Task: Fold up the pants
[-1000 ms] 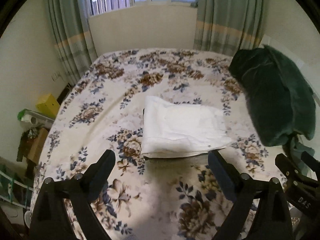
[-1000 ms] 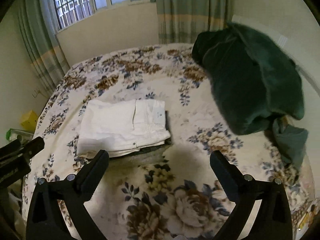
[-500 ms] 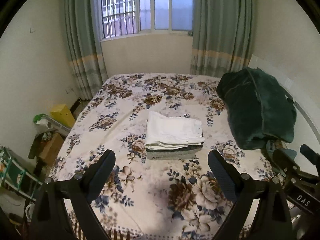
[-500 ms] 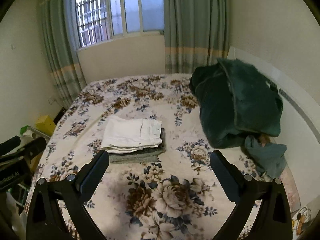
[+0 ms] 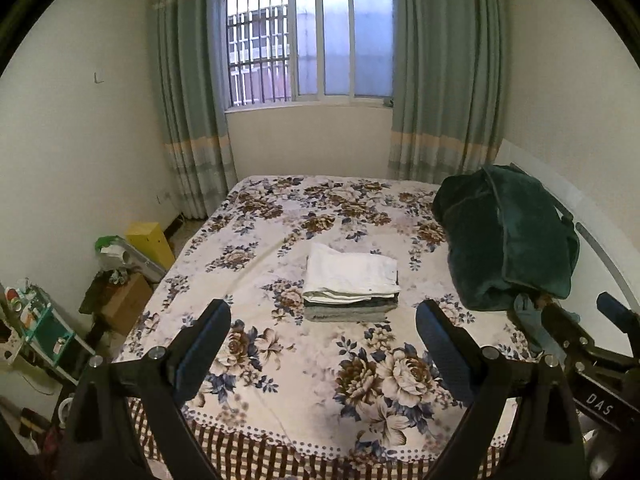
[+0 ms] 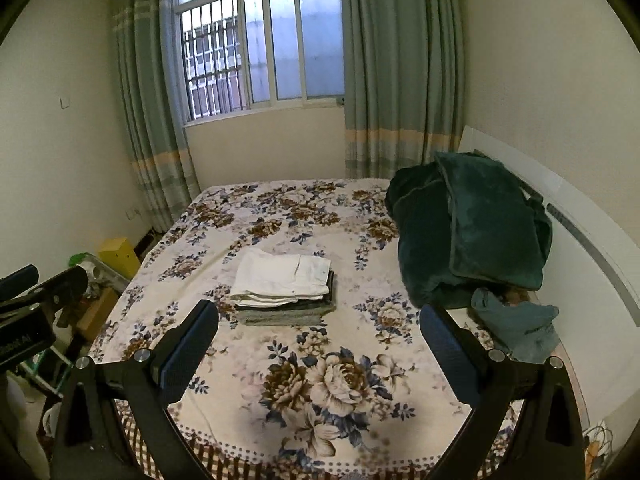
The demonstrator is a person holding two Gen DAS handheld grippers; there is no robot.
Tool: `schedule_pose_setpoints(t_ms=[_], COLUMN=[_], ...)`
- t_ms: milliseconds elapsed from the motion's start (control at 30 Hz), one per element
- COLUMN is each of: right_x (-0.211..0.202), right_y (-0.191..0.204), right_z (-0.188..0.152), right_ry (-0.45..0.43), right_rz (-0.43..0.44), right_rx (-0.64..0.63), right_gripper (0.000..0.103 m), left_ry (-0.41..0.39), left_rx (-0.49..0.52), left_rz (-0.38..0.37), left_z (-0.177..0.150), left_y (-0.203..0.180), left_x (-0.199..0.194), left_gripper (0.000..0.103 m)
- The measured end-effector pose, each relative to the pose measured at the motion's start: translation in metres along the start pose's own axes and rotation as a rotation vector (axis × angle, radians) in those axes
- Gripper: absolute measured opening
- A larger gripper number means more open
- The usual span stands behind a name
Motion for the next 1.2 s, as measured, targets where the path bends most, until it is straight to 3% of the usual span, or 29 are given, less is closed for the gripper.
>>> schedule_pose_setpoints(t_ms=[200,333,1200], right_x=[-0.032,-0.042,-0.044], right_y=[-0.002,0.005,0.033], right_z=[0.008,0.015,0.032], right_ry=[-0.026,-0.041,-0.068], right_rz=[0.000,-0.002,0.026], right_rx=[-0.005,-0.017,-0.037], right_gripper=[0.102,0.103,0.103], left_ry=[-0.004,-0.011,-0.033], left_rx=[-0.004,-0.003,-0.002], left_rz=[-0.007,-0.016,0.002], left_z=[-0.001,0.000,0.007], left_y=[0.005,0.007,0.023], left_x=[-0.014,-0.023,-0.039], left_gripper=[0.095,0.103,0.103])
Point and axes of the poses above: each gripper's, at about its wrist camera, not at the fingertips, and x roughly the way its jaws point, y to its left, z to its top, the point moved 2 cm from there along x, roughly the way its jaws point, and after that the axes turned 6 degrees about -x, right-handed, at the moved point
